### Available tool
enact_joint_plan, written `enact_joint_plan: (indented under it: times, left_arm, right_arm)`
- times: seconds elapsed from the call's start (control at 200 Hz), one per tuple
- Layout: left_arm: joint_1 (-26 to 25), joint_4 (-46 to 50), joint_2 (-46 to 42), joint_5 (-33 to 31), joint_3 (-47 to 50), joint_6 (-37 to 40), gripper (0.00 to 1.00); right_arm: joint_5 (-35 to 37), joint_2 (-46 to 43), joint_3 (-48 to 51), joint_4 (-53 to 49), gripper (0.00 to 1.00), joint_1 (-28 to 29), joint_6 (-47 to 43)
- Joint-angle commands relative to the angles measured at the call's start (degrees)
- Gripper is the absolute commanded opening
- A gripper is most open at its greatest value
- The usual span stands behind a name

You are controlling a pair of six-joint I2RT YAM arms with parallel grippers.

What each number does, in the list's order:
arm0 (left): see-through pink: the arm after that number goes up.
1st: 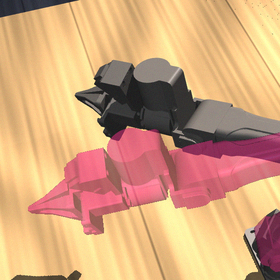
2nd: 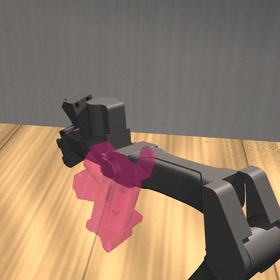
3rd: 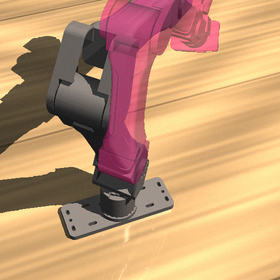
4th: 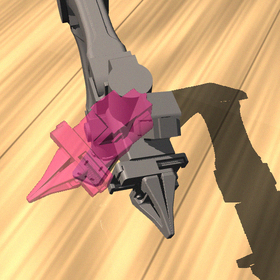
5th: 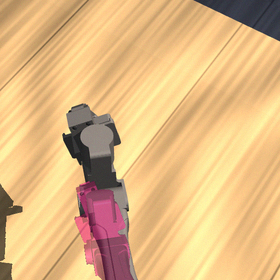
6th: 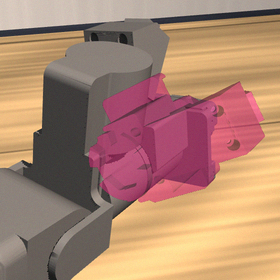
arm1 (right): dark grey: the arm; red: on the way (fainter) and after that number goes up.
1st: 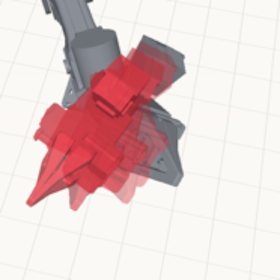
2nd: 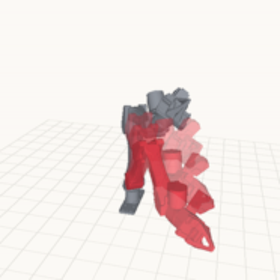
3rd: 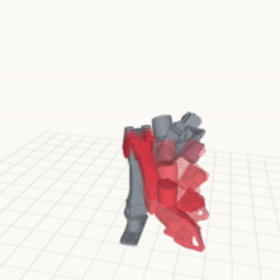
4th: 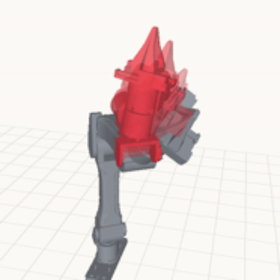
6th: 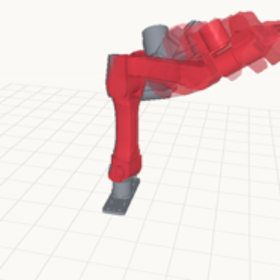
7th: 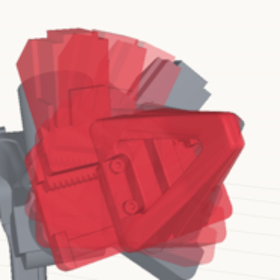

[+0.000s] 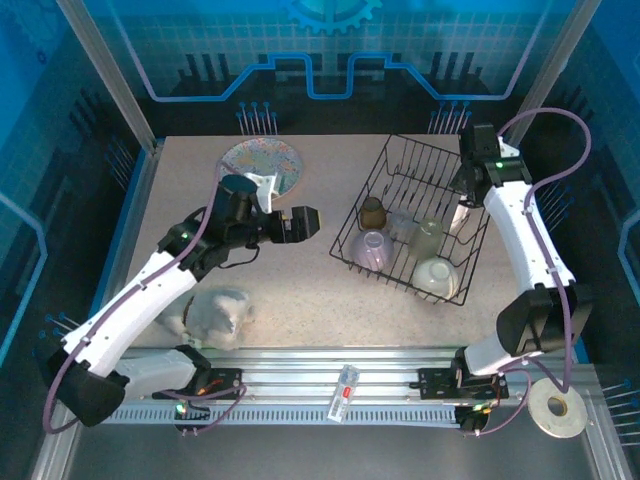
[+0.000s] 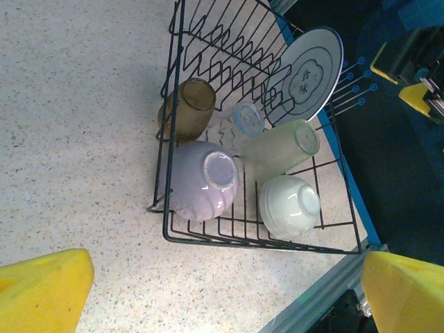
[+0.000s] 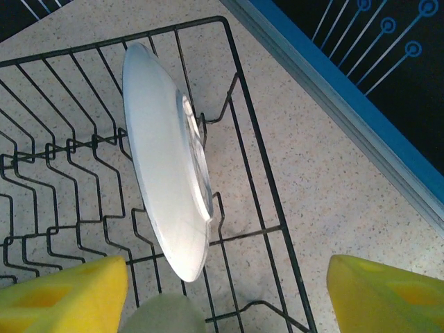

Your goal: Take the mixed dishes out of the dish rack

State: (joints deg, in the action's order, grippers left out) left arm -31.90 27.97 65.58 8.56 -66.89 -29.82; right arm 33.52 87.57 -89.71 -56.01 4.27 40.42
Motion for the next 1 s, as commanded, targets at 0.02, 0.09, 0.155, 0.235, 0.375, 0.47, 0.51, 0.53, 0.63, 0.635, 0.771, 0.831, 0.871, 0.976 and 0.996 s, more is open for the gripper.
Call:
enact_joint_plan:
  times: [0.02,0.09,0.155,0.235,0.375,0.47,0.51,0.53,0.63,0.635,0.771,0.831,0.871,0.976,0.996]
  left_arm:
    - [-0.02,-1.66,-2.02,-1.26,0.35,0.88,0.99]
    - [-0.06,-1.93,-2.39,-0.78,0.28,1.18,0.99]
    - [-0.16,-2.10,-2.81,-0.41,0.19,1.35,0.99]
    - [-0.17,-1.87,-3.34,-0.78,0.27,1.26,0.99]
    - [-0.09,-1.86,-4.88,-1.13,1.42,0.78,0.99]
    - [-0.12,-1.79,-5.70,-1.27,2.10,0.47,0.99]
    - [-0.15,-1.62,-6.00,-1.14,2.27,0.31,0.99]
    - [-0.13,-1.52,-6.07,-1.17,2.35,0.29,0.99]
    - [-0.12,-1.27,-6.81,-1.30,2.64,0.08,0.99]
    - [-0.10,-1.26,-6.84,-1.32,2.69,0.05,0.99]
    - [-0.10,-0.70,-7.55,-1.48,2.81,0.11,0.99]
    - [-0.06,-0.59,-7.83,-1.47,2.81,0.11,0.99]
    - [-0.11,-0.59,-8.05,-1.44,2.91,0.00,0.99]
    - [-0.10,-0.54,-8.41,-1.70,3.17,-0.26,0.99]
    - [-0.14,-0.54,-8.45,-1.70,3.23,-0.32,0.99]
  right_arm:
    - [3.38,4.32,-4.71,-1.61,0.75,0.85,-0.33]
    - [3.15,6.46,-6.68,-2.61,0.72,0.93,-0.12]
    - [2.63,7.57,-7.42,-2.10,0.67,1.02,-0.17]
    - [2.04,9.09,-8.62,-1.91,0.64,1.07,-0.34]
    - [2.43,13.43,-11.96,-4.43,0.63,1.09,-0.61]
    - [2.51,15.95,-13.48,-5.26,0.59,1.41,-0.76]
    - [3.02,16.79,-13.85,-5.17,0.56,1.74,-1.03]
    - [3.12,17.24,-14.09,-5.16,0.55,1.88,-1.13]
    - [2.96,19.61,-16.17,-6.69,0.47,2.20,-0.40]
    - [2.96,19.68,-16.27,-6.76,0.47,2.22,-0.37]
    - [3.57,21.43,-17.98,-7.38,0.45,2.67,-0.17]
    - [3.74,22.61,-19.04,-8.33,0.43,2.86,-0.12]
    - [3.75,23.42,-19.80,-9.29,0.41,2.89,0.06]
    - [3.92,24.86,-20.94,-11.89,0.39,2.83,1.47]
    - [3.92,24.93,-20.94,-12.08,0.39,2.86,1.62]
